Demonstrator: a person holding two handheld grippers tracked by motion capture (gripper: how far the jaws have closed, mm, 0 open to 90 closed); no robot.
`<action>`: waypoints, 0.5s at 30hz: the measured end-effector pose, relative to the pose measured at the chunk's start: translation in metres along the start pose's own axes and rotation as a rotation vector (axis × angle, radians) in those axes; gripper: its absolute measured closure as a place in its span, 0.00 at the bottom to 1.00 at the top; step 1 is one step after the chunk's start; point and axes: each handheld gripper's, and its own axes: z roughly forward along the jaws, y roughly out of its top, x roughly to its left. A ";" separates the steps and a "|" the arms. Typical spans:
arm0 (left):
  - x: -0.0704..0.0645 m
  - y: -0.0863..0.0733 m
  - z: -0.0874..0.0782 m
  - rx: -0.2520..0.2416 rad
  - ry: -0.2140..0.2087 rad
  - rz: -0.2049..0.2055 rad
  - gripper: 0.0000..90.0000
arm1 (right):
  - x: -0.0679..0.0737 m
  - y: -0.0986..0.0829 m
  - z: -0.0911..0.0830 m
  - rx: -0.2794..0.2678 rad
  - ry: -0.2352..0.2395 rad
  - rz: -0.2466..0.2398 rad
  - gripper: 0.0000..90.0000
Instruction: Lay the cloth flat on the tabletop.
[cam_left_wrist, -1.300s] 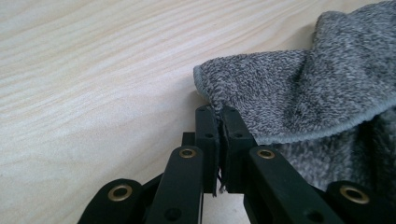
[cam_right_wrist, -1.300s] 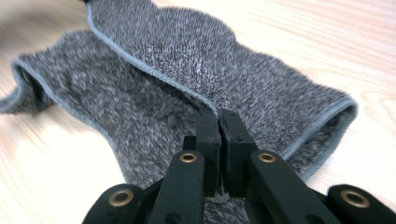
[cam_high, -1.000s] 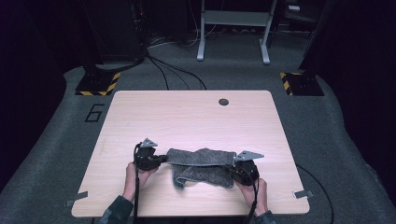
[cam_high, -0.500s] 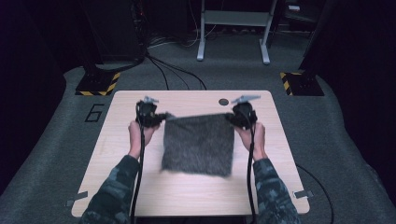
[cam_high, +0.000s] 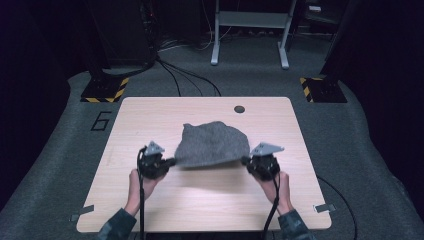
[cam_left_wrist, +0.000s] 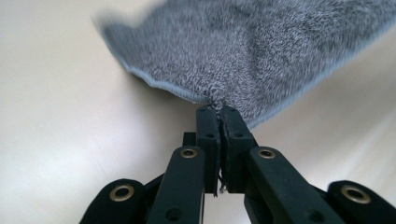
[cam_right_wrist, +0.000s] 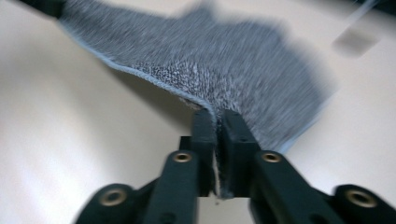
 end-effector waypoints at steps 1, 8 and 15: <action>0.000 0.000 0.000 0.000 0.000 0.000 0.90 | 0.000 0.000 0.000 0.000 0.000 0.000 0.88; 0.008 -0.032 -0.015 -0.023 -0.029 -0.114 0.47 | -0.005 -0.047 -0.001 0.004 0.121 0.104 0.60; 0.018 0.019 -0.004 -0.059 0.037 -0.052 0.33 | -0.032 -0.017 0.024 0.022 0.049 0.185 0.46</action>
